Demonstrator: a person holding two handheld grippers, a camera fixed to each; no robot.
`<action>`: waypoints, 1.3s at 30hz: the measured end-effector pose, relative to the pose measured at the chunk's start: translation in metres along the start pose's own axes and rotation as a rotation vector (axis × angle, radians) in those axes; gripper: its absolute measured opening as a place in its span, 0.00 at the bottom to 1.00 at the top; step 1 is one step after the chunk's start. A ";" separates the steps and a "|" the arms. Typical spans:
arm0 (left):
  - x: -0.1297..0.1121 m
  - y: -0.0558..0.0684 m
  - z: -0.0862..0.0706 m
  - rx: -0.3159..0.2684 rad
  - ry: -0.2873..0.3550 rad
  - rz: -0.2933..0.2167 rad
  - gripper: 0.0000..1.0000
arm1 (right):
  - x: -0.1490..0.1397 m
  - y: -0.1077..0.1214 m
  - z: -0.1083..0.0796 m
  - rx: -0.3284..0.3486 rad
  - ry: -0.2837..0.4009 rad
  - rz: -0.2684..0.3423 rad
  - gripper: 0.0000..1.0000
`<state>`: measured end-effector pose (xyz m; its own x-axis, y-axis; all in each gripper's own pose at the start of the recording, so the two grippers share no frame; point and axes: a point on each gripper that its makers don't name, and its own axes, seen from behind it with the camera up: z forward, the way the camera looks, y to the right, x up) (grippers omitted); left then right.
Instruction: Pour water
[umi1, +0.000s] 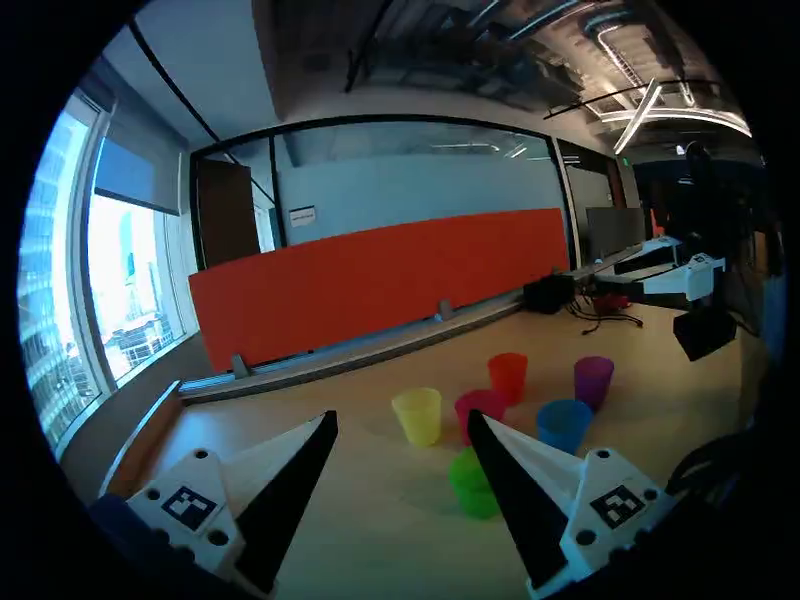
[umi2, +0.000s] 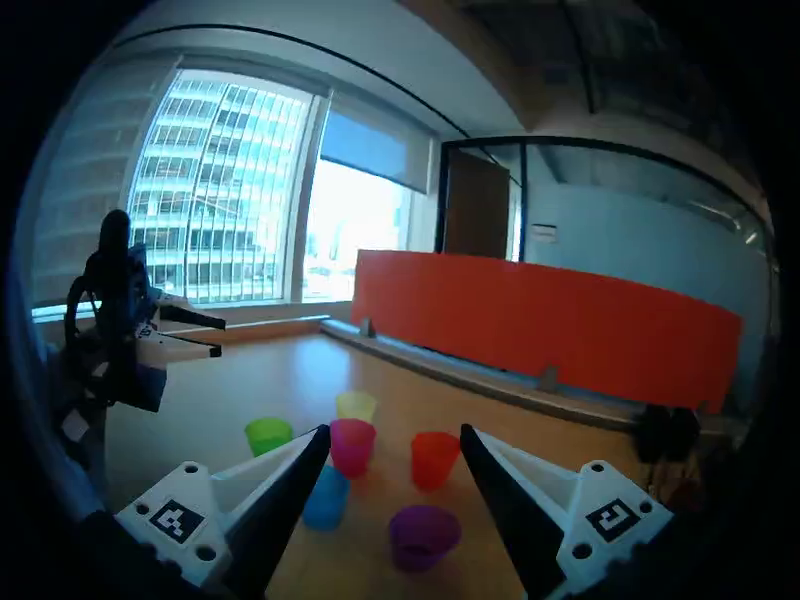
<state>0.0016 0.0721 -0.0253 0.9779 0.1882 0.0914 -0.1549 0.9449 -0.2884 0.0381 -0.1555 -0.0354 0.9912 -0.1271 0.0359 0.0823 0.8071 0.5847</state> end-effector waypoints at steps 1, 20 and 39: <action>0.002 -0.002 -0.001 0.012 0.007 0.003 0.97 | 0.002 0.003 -0.002 -0.014 0.008 0.006 1.00; 0.022 -0.039 -0.020 0.205 0.109 -0.032 0.96 | 0.025 0.086 -0.058 -0.459 0.185 0.017 1.00; 0.000 -0.052 -0.015 0.275 0.116 -0.105 0.96 | -0.004 0.124 -0.103 -0.724 0.206 0.057 1.00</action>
<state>0.0116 0.0192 -0.0244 0.9976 0.0693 -0.0065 -0.0694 0.9975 -0.0126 0.0546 0.0040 -0.0464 0.9894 -0.0211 -0.1439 0.0074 0.9954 -0.0952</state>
